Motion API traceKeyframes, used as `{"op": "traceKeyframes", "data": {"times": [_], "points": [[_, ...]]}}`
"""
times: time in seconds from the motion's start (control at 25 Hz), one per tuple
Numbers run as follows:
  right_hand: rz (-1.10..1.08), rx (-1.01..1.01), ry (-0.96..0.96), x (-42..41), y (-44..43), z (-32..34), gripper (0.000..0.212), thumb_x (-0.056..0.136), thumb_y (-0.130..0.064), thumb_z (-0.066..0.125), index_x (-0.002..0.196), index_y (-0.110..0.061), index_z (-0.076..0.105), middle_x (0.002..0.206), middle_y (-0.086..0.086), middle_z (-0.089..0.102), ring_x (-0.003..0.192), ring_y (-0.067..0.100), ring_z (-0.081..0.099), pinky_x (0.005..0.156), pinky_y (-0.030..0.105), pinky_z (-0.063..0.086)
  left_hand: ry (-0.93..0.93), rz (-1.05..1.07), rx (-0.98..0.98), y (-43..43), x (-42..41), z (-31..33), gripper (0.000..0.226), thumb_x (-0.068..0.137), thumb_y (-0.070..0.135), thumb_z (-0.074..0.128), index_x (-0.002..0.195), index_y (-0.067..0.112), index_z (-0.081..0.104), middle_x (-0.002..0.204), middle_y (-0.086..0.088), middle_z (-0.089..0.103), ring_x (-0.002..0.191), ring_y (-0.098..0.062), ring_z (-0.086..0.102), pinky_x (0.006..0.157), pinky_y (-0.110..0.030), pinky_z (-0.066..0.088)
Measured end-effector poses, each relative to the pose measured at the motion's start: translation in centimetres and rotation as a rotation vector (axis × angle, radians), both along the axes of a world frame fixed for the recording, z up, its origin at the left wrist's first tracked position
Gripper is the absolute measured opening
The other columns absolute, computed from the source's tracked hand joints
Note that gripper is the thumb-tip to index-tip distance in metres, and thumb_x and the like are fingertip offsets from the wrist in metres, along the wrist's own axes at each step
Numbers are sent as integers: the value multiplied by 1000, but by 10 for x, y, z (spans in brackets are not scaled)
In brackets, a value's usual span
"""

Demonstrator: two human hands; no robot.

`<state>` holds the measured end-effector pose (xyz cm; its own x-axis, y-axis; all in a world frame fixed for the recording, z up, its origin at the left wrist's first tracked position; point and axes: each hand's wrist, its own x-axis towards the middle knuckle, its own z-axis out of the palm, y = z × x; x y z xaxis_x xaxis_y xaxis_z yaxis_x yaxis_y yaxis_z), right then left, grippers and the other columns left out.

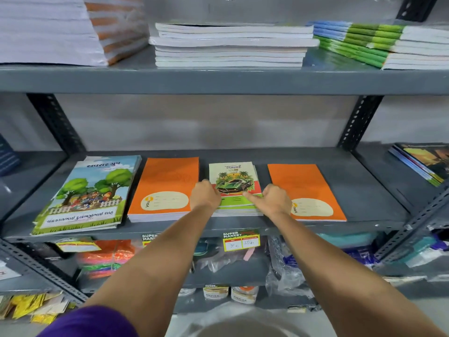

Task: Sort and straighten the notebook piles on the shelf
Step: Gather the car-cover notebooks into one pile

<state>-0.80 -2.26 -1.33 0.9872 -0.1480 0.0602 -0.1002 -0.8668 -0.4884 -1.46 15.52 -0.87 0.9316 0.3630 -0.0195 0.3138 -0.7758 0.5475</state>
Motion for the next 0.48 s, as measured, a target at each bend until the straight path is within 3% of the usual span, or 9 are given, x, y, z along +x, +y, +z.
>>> {"op": "traceKeyframes", "data": {"times": [0.12, 0.28, 0.36, 0.48], "points": [[5, -53, -25, -8, -5, -2, 66, 70, -79, 54, 75, -13, 61, 71, 1, 64, 61, 15, 54, 45, 18, 30, 18, -10, 13, -5, -1, 2, 26, 93, 22, 56, 110, 3, 62, 106, -14, 66, 98, -31, 66, 83, -40, 58], [21, -52, -76, -10, -12, -4, 63, 77, -76, 49, 79, -13, 58, 76, 0, 60, 68, 18, 57, 50, 23, 35, 3, -23, 88, -16, 2, 12, 35, 93, 19, 54, 124, 3, 52, 121, -15, 58, 109, -32, 62, 89, -39, 54], [-9, -12, -90, -7, -25, -2, 55, 84, -68, 47, 79, -14, 55, 81, 2, 61, 73, 22, 59, 56, 26, 37, -27, -40, 118, -27, 7, 18, 38, 93, 14, 52, 129, 2, 47, 127, -16, 53, 113, -34, 59, 91, -39, 51], [-109, 32, -104, 2, -59, -5, 30, 93, -43, 51, 82, -15, 55, 94, 7, 63, 86, 29, 64, 62, 27, 39, -41, -112, 105, -57, 12, 24, 32, 90, 7, 53, 121, 0, 54, 123, -16, 56, 109, -34, 62, 87, -38, 52]]}}
